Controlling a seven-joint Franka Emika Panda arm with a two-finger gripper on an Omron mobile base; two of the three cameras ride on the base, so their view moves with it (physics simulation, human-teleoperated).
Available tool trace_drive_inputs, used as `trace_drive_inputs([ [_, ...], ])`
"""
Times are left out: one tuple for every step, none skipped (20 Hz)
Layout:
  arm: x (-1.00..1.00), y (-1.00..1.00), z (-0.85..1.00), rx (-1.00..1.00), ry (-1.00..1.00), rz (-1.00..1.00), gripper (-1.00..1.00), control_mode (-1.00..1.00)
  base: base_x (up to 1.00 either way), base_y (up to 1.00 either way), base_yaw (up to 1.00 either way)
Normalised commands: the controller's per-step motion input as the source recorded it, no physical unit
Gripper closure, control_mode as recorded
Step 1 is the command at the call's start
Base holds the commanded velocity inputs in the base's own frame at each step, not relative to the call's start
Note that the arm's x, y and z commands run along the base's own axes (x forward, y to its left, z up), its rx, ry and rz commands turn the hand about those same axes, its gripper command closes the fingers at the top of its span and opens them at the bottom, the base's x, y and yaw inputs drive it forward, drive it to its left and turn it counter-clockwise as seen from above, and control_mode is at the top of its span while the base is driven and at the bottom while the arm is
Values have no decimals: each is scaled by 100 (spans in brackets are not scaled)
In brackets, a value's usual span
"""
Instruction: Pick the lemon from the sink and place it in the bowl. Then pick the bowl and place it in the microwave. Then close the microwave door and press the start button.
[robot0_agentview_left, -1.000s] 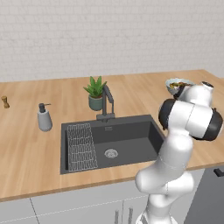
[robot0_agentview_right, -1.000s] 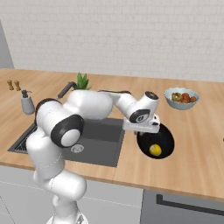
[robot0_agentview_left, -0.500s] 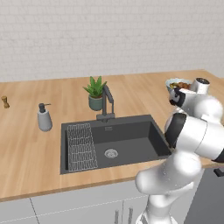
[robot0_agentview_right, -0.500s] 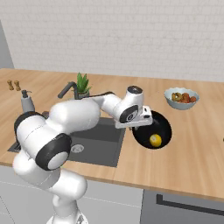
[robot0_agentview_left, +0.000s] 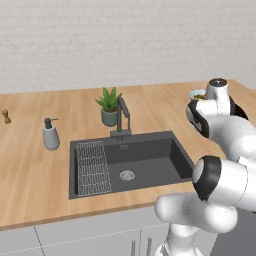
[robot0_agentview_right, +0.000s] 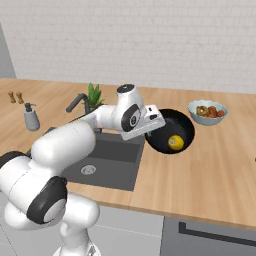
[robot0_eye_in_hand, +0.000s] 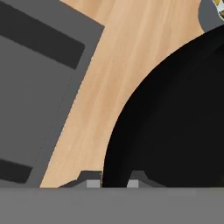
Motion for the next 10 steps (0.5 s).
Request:
trace_drive_inputs([
  [-29, 19, 100, -17, 5, 0, 100, -100, 0, 0, 0],
  [-30, 18, 87, -17, 7, 0, 100, -100, 0, 0, 0],
  [-33, 20, 73, -16, 9, 0, 100, -100, 0, 0, 0],
  [-29, 23, 66, -16, 13, 0, 100, -100, 0, 0, 0],
  [-26, 16, 57, -16, 15, 0, 100, -100, 0, 0, 0],
  [-27, 4, 52, -16, 16, 0, 100, -100, 0, 0, 0],
  [-21, 3, 54, -16, 19, 0, 100, -100, 0, 0, 0],
  [-16, 8, 51, -16, 22, 0, 100, -100, 0, 0, 0],
  [-18, 8, 55, -17, 24, 0, 100, -100, 0, 0, 0],
  [-21, 4, 51, -15, 26, 0, 100, -100, 0, 0, 0],
])
